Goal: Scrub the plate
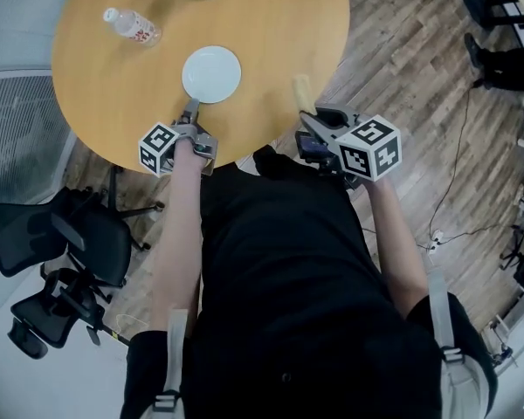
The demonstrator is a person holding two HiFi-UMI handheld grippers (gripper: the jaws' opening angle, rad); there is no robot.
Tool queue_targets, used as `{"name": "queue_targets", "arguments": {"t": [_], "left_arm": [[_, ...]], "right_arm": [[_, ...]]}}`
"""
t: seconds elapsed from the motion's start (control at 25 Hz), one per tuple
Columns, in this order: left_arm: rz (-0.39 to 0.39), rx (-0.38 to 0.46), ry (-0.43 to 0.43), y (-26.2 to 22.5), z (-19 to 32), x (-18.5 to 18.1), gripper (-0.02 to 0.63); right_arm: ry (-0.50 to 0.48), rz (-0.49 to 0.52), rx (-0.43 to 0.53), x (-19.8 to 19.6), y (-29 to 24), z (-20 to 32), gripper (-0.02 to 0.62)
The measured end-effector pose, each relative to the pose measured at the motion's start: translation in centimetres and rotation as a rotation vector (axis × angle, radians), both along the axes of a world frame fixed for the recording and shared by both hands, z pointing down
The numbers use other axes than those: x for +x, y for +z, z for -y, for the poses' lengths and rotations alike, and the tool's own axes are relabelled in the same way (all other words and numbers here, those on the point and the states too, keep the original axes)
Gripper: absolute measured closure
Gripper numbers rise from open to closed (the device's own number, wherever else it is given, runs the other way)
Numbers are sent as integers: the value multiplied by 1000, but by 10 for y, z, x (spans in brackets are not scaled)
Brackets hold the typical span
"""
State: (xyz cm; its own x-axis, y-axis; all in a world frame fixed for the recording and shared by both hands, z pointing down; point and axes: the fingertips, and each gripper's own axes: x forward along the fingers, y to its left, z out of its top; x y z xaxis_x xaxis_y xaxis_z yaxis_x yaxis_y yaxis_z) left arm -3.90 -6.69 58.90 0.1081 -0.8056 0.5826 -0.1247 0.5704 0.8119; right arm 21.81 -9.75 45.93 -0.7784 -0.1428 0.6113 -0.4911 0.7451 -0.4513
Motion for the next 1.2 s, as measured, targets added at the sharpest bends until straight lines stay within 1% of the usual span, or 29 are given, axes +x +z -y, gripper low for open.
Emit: {"name": "queue_targets", "arguments": {"t": [0.12,0.2,0.32,0.36,0.48,0.52,0.6,0.68,0.76,0.8,0.96,1.08,1.16,1.2], "left_arm": [[-5,38,-40,-13,-20,-1,423],[7,67,-31,-24,-35,-1,423],[49,78,-10,-35,-65,0,427],[55,85,-17,-40,-75,-1,445],[62,130,-72,-57,-111,-1,541],[66,148,-89,-64,-126,-2,560],[81,178,-110,-78,-161,-6,578],[121,204,-95,-91,-195,-9,581],[202,228,-39,-107,-223,-8,586],[259,238,-2,-116,-234,-6,586],[543,261,173,-153,-271,7,586],[757,281,336,-174,-293,27,586],[871,304,439,-186,-302,43,586],[909,323,477,-192,-304,51,586]], "right_arm": [[-44,4,9,-9,-4,1,549],[-68,5,20,-17,-6,0,549],[-97,16,18,-29,-10,-9,549],[-110,20,13,-34,-11,-14,549],[-168,22,4,-47,-15,-33,549],[-192,18,7,-54,-18,-42,549],[-237,9,17,-70,-23,-66,549],[-271,4,30,-85,-28,-93,549],[-298,5,48,-94,-32,-120,549],[-309,8,58,-97,-35,-131,549],[-327,28,95,-92,-48,-175,551],[-332,41,103,-83,-54,-214,551],[-311,50,101,-75,-57,-234,551],[-292,57,102,-70,-58,-241,551]]}}
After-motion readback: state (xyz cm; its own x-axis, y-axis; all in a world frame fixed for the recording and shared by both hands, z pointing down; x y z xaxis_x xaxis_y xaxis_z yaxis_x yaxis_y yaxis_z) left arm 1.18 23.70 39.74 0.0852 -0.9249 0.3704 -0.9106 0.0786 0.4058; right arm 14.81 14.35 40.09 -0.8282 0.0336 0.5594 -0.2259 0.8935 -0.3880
